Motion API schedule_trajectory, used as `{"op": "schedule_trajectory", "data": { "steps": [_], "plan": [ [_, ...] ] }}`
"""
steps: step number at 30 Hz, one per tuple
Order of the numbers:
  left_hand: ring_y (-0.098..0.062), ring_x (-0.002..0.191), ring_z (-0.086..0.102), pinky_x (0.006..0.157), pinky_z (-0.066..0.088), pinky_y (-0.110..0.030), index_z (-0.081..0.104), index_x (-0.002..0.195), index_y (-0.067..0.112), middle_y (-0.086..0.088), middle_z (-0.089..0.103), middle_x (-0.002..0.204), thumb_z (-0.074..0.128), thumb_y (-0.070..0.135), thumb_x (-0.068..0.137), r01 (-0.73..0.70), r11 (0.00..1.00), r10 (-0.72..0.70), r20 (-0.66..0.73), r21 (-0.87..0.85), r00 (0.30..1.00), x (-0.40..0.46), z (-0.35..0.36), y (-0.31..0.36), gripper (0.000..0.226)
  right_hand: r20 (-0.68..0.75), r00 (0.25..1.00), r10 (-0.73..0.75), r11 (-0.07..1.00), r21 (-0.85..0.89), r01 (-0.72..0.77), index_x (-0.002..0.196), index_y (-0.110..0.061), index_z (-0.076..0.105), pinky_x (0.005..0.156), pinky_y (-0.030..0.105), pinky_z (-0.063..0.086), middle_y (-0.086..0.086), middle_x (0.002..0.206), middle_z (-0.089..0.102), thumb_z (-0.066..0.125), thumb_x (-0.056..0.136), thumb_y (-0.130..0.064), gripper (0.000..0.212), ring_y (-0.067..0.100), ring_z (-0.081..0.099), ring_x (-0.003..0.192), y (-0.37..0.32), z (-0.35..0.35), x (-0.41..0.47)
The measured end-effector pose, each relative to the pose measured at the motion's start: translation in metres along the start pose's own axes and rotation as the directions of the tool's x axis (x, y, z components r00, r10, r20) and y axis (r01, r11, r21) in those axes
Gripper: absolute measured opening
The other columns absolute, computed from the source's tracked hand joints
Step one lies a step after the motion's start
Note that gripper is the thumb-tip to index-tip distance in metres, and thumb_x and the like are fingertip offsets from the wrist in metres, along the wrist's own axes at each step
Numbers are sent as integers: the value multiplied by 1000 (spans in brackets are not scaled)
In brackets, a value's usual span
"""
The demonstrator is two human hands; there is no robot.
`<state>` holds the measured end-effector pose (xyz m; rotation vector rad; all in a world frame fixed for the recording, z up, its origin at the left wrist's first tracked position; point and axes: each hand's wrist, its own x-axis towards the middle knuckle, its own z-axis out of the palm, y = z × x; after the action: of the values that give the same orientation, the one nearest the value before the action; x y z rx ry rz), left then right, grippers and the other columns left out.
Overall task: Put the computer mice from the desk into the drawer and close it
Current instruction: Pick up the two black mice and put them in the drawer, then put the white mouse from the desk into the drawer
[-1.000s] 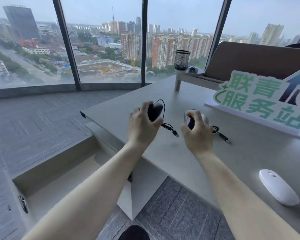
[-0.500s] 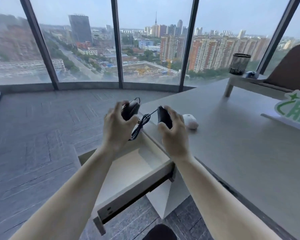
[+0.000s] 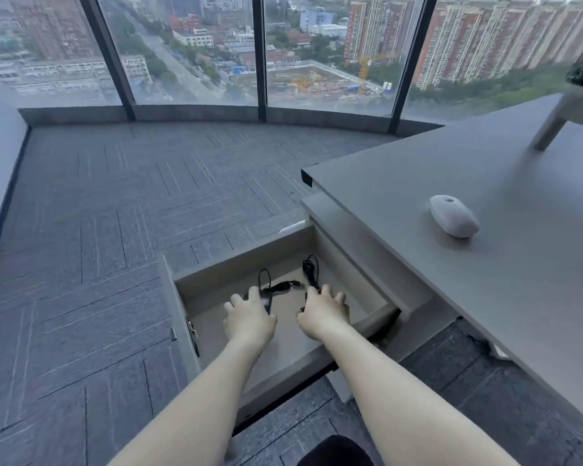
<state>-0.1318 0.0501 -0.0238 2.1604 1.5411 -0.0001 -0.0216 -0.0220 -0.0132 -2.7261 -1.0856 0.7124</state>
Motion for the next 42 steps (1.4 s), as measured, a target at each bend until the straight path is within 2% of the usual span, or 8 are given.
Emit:
{"op": "schedule_trajectory", "data": {
  "steps": [9,14,19,27,30,33,36,42],
  "plan": [
    [-41,127,37,98,39,-45,39,136,18,-19,40,137,52,39,88,24,1000,-23,88,-13,996,9,18,1,54,106,994,-5,998,-60,12,147,-17,28,102,46,44,16,160,8,53,91,-10,62,43,30,133,3,8,12],
    [-36,119,47,98,38,-40,51,131,15,-17,52,132,44,25,92,-304,913,245,-230,-273,942,-10,-28,71,41,-275,954,-122,943,267,198,135,-17,46,94,41,45,10,144,37,45,88,-8,48,37,46,122,18,-51,-44],
    [-24,108,59,89,45,-32,58,123,14,-10,61,121,50,23,91,-585,676,514,-282,-448,810,-60,-61,186,35,-655,755,-38,900,307,311,125,-11,60,89,35,47,6,129,59,46,88,-2,41,26,58,111,93,-133,-130],
    [-43,134,35,110,29,-44,31,148,18,-25,35,147,54,32,89,-696,712,684,-128,-94,718,-100,-15,310,65,-792,550,266,964,233,-132,117,-18,66,91,39,43,6,122,65,60,85,-15,33,34,55,110,274,-173,-251],
    [-40,143,22,113,23,-45,24,150,23,-25,27,153,46,50,89,-640,746,660,-75,182,748,-87,7,334,70,-722,540,433,882,215,-419,130,-26,58,101,45,36,6,139,54,59,84,-27,45,34,43,126,329,-167,-280],
    [-40,136,32,108,25,-43,45,137,16,-25,39,143,46,45,89,-578,763,629,-128,289,767,-78,18,346,56,-526,549,650,732,238,-639,145,-36,36,113,49,24,6,159,27,51,89,-37,58,37,23,142,366,-162,-296],
    [-43,124,42,104,30,-44,59,120,8,-23,46,129,50,25,88,-586,781,624,-241,216,743,-73,26,348,38,-410,527,744,658,314,-684,146,-38,31,107,48,31,5,158,26,44,92,-33,56,37,29,137,381,-159,-300],
    [-45,110,51,93,38,-43,65,111,14,-14,50,120,54,24,81,-667,729,681,-251,150,688,-82,27,345,34,-504,567,651,737,243,-630,139,-21,45,100,44,37,13,134,52,42,90,-11,50,41,43,119,381,-158,-284]
  ]
}}
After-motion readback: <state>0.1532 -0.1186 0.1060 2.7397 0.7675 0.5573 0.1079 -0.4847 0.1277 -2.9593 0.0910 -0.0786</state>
